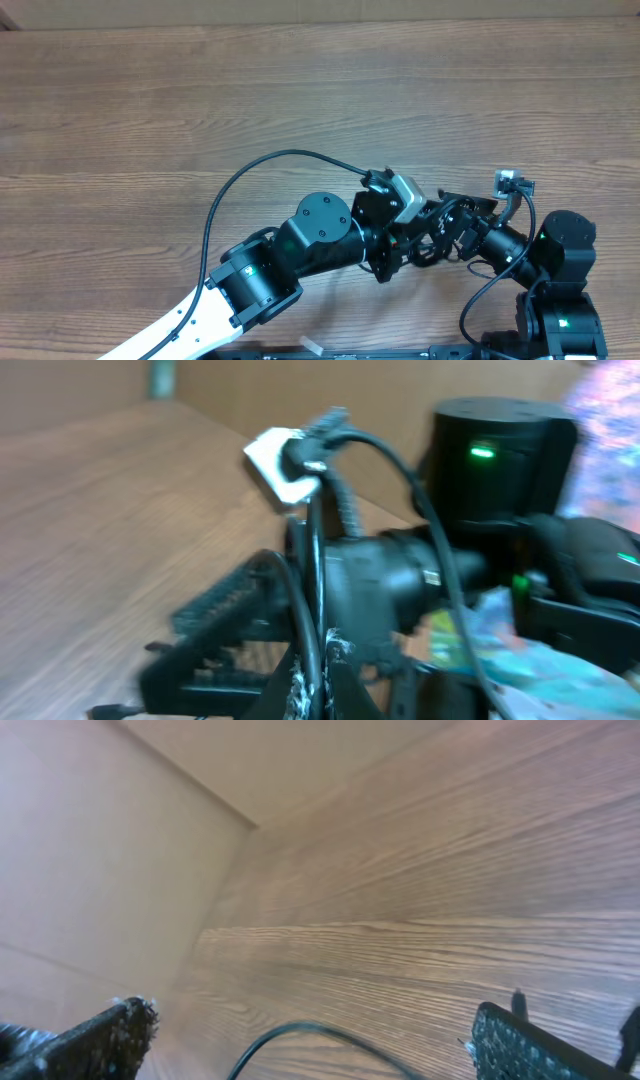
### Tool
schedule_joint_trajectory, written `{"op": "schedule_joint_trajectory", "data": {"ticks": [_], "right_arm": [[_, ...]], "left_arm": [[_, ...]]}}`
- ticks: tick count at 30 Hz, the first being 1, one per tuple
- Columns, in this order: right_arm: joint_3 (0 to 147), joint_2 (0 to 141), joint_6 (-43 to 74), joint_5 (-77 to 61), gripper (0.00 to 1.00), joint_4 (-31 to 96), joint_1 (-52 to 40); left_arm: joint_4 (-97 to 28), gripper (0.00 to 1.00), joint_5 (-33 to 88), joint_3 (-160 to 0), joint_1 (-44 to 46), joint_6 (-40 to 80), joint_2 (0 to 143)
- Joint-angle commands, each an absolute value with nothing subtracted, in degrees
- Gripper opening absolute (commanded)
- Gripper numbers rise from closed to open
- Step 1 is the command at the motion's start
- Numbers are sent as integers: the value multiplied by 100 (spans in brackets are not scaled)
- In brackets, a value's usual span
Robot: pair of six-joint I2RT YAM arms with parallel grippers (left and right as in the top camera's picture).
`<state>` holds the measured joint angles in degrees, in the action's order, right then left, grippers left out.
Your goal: Untangle cables
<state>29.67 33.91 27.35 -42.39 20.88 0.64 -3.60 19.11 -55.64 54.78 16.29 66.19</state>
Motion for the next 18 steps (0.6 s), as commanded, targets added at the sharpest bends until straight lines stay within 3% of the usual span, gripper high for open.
{"op": "schedule_joint_trajectory", "data": {"ticks": [1,11,18], "right_arm": [[3035,3352,2661,-3459,100,2416,38],[3035,3352,3457,-902,100,3553,38],[3035,3352,3454,-447,100,3763,38]], "left_arm": [[-294,4,3183,-5610,5516,1474,6584],[-642,4,3398,-5610,5391,1306,6543],[-749,4,3409,-5610,5137,1284,6289]]}}
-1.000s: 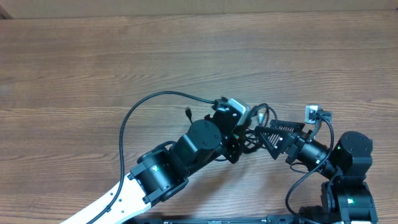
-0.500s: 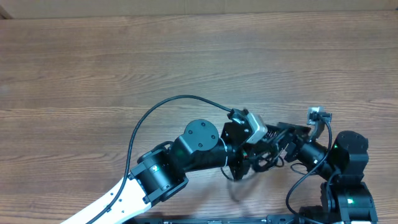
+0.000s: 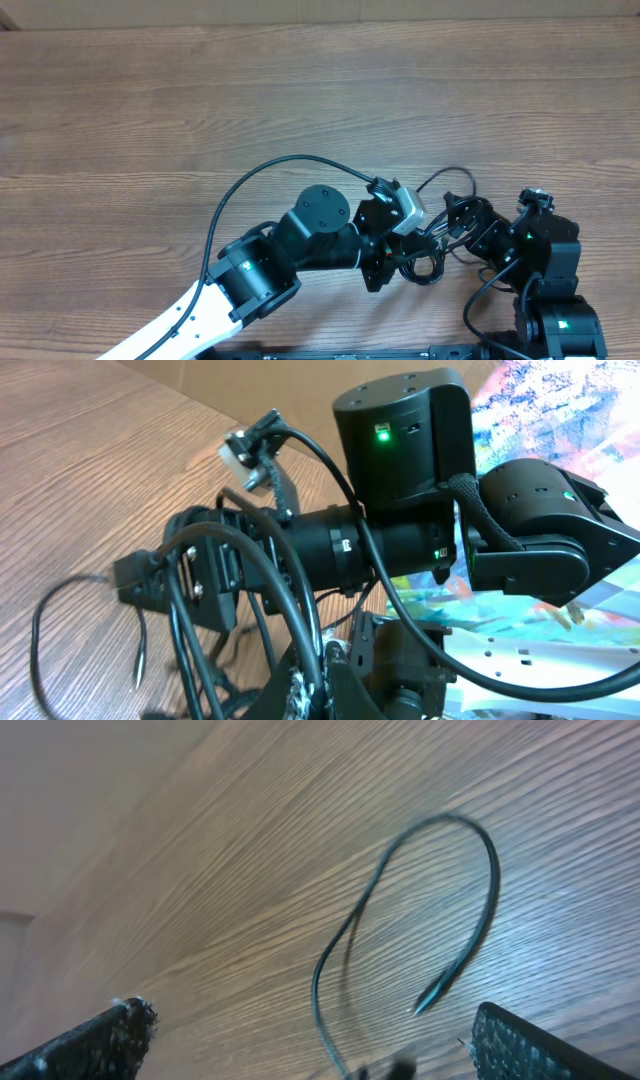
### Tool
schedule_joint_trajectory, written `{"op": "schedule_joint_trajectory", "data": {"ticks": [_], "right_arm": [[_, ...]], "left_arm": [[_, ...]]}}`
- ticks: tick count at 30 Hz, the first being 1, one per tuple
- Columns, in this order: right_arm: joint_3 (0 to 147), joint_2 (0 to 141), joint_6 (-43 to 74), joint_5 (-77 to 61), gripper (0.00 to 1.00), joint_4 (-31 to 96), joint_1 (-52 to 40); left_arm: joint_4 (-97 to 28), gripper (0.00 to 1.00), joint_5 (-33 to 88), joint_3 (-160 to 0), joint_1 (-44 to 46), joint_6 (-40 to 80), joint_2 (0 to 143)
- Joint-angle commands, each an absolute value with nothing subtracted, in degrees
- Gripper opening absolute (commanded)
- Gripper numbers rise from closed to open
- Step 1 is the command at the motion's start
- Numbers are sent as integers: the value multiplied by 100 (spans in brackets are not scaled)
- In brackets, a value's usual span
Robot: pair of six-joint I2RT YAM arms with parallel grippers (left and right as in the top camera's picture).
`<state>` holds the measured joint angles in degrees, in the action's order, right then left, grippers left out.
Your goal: Untangle cables
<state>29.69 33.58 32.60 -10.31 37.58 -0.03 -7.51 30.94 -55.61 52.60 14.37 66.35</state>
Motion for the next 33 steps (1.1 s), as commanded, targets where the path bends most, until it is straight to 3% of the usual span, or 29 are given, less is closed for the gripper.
{"op": "schedule_joint_trajectory", "data": {"ticks": [1,16,28,33], "right_arm": [[3035,3352,3454,-429,100,3765,38],[3035,3352,3452,-309,100,3828,38],[3035,3352,3450,-565,100,3739,38],[3035,3352,3441,-701,100,3732,38]], "left_arm": [[-777,4,3411,-5610,5083,1286,6254],[-1326,4,3223,-5610,3966,1293,6020],[-2224,4,1396,-5610,3745,1977,6029],[-2534,4,-248,-5610,3745,2950,6049]]}}
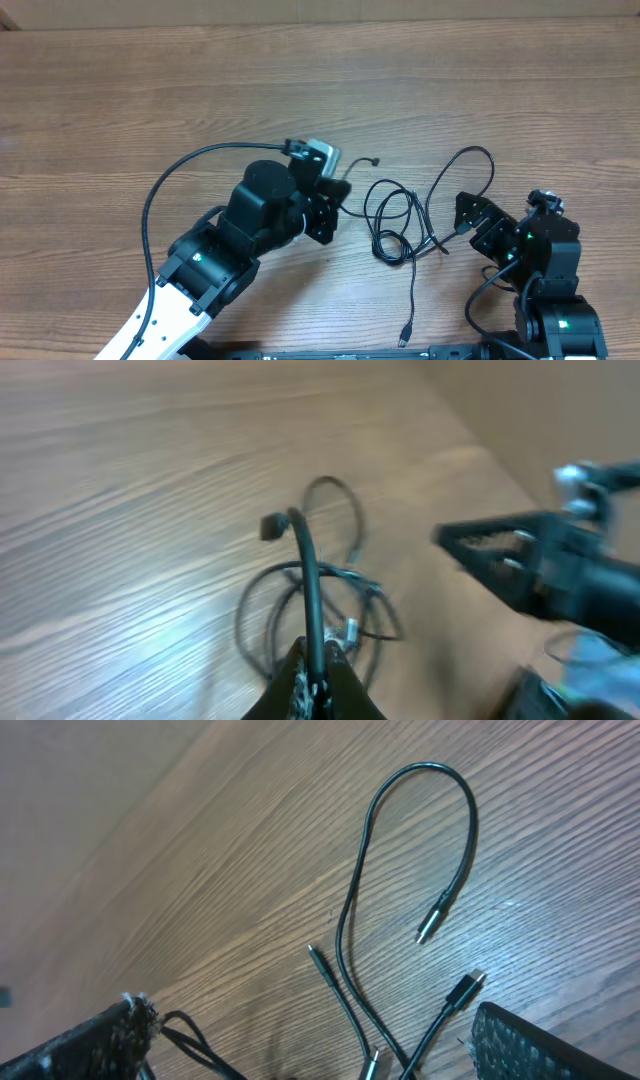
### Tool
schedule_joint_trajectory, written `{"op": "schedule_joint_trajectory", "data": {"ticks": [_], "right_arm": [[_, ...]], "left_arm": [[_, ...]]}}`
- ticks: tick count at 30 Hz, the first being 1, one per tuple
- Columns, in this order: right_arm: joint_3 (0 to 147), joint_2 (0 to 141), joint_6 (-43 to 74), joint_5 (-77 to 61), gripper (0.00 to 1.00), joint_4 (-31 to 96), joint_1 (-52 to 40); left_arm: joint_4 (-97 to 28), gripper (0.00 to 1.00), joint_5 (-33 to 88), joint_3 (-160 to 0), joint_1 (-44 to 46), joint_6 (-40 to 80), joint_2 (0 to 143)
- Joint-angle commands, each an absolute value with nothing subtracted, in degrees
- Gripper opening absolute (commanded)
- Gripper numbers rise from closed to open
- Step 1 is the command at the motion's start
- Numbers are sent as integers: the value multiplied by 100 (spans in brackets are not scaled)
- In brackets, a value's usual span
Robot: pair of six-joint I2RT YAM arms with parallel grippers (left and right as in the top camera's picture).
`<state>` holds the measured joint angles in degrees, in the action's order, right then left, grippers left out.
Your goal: Untangle cables
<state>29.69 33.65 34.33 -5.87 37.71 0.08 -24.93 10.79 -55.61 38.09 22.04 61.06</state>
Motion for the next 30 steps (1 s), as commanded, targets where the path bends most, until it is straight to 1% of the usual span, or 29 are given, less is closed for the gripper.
{"op": "schedule_joint_trajectory", "data": {"ticks": [1,4,6,10,11,13,14,15,16,17,18,21,23,26,28,30], "right_arm": [[3035,3352,3441,-727,100,3691,38],[3035,3352,3433,-989,100,3559,38],[3035,3352,3430,-1068,100,3533,38],[3035,3352,3428,-1083,100,3544,38],[3035,3352,3430,-1083,100,3522,38],[3035,3352,3428,-1083,100,3527,38],[3035,3352,3428,-1083,100,3527,38],[3035,3352,3428,-1083,100,3524,38],[3035,3352,3428,-1083,100,3524,38],[3035,3352,3428,-1083,100,3524,38],[3035,3352,3428,-1083,100,3524,38],[3035,3352,3428,-1081,100,3522,38],[3035,3352,3428,-1081,100,3524,38],[3035,3352,3428,-1079,100,3524,38],[3035,3352,3428,-1079,100,3522,38],[3035,3352,3428,-1079,100,3522,38]], "left_arm": [[-2526,4,-471,-5610,3741,3039,6064],[-2541,4,-1406,-5610,3570,3087,6202],[-2578,4,-1588,-5610,3367,3083,6326],[-2613,4,-1487,-5610,2613,3089,6759],[-2639,4,-1286,-5610,2333,3092,6921],[-2709,4,-895,-5610,2051,3092,7081],[-2749,8,-607,-5610,1914,3089,7155],[-2770,26,-379,-5610,1826,3089,7207],[-2790,72,-89,-5610,1743,3087,7269],[-2808,94,148,-5610,1702,3076,7308],[-2821,100,336,-5610,1691,3015,7332],[-2895,100,1131,-5610,1710,2574,7338],[-3000,100,1938,-5610,1769,2047,7341],[-3328,97,3183,-5610,1918,856,7341],[-3636,96,3503,-5607,2137,145,7341],[-3975,96,3492,-5605,2493,-519,7352]]}}
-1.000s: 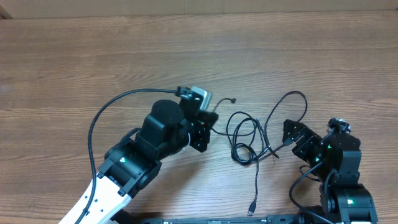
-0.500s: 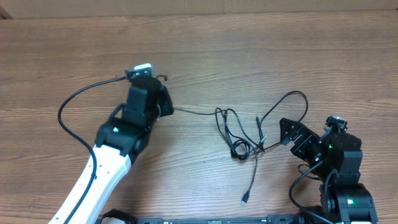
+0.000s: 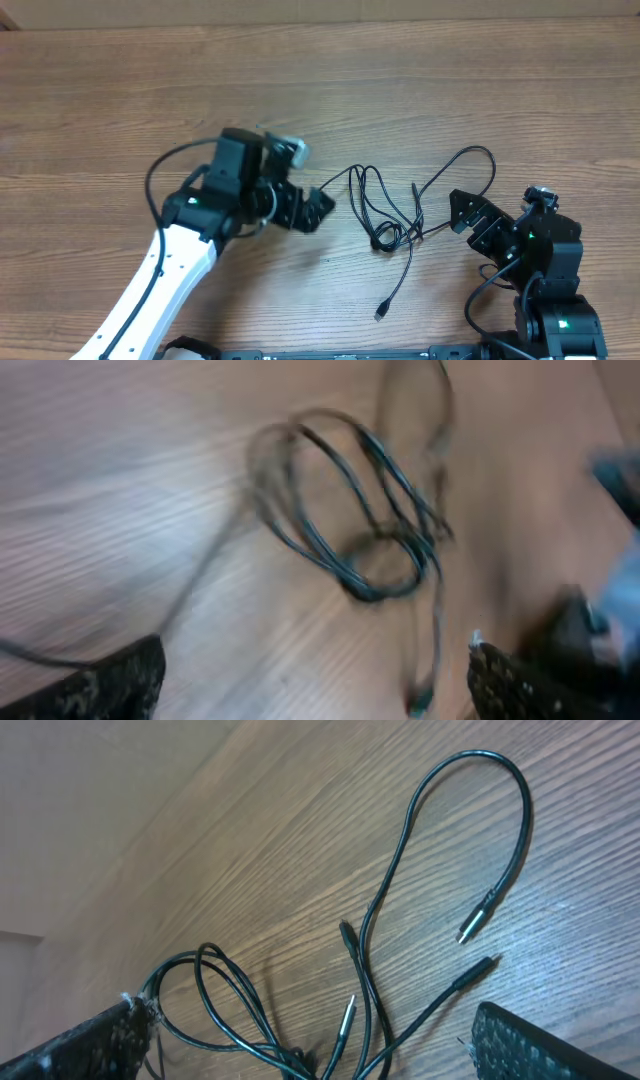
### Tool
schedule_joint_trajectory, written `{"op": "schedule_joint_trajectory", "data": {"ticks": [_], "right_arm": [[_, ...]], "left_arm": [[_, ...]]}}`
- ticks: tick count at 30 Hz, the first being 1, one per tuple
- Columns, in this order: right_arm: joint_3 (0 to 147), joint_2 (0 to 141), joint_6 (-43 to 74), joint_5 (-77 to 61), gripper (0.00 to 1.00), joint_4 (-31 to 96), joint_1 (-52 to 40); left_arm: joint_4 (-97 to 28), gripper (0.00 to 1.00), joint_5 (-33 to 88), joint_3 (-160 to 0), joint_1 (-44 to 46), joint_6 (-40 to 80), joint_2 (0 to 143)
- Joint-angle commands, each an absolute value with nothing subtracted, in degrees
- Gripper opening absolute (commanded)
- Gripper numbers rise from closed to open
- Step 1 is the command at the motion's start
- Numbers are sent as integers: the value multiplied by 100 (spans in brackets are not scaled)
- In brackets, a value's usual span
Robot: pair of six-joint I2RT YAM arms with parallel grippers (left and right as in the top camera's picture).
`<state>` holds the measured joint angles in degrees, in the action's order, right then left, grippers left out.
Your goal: Untangle cables
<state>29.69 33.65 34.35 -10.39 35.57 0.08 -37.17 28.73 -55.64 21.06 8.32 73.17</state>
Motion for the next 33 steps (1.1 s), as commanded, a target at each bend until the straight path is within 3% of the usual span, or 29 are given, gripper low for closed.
{"op": "schedule_joint_trajectory", "data": {"ticks": [1,5,17,25,31,33], "right_arm": [[3035,3352,3428,-1079,100,3522,38],[3035,3352,3430,-1081,100,3524,38],[3035,3352,3428,-1079,100,3524,38],[3035,3352,3428,-1076,100,3522,38],[3035,3352,3430,-1057,100,3522,38],[3035,3352,3430,-1057,100,3522,38]], "left_arm": [[-4049,96,3374,-5596,2724,-701,7376],[-4023,92,2510,-5596,3203,-711,7634],[-2508,90,2123,-5596,4405,-821,9662],[-1929,85,1756,-5599,4663,-923,10180],[-1627,69,1393,-5596,4665,-921,10191],[-1544,69,1347,-5596,4665,-921,10193]]}}
